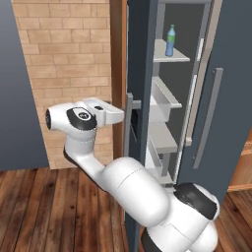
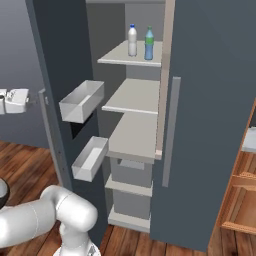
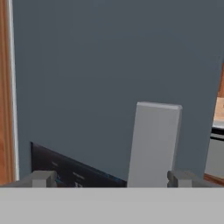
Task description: Take the bottled waters from the counter and place them in the freezer to freeze. Close the freezer door after placing the bottles.
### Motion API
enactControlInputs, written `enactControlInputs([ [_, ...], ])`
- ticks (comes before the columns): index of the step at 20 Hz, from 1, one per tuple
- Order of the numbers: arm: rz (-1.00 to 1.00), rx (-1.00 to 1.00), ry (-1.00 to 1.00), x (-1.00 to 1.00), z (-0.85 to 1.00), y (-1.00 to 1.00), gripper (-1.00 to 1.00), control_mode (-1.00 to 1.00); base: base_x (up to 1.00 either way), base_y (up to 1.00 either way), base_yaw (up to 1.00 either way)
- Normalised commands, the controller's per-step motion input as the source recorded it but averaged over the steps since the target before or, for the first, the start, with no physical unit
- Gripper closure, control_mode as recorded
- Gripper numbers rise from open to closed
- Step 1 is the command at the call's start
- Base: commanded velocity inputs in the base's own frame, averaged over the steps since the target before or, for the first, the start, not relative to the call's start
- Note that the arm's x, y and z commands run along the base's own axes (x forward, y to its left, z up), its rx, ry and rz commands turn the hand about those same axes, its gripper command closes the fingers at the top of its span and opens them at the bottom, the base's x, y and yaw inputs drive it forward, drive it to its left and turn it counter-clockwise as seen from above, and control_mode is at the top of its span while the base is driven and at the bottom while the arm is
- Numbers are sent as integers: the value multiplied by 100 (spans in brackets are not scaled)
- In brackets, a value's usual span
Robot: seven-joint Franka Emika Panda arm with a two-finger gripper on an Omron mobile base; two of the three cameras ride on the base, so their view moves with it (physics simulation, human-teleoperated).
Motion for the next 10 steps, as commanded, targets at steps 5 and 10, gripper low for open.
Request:
enactControlInputs([
  [5,9,0,-2,-1,0,-44,-100,-100,0,0,0],
  [10,12,0,-1,0,0,-53,-100,-100,0,0,0],
])
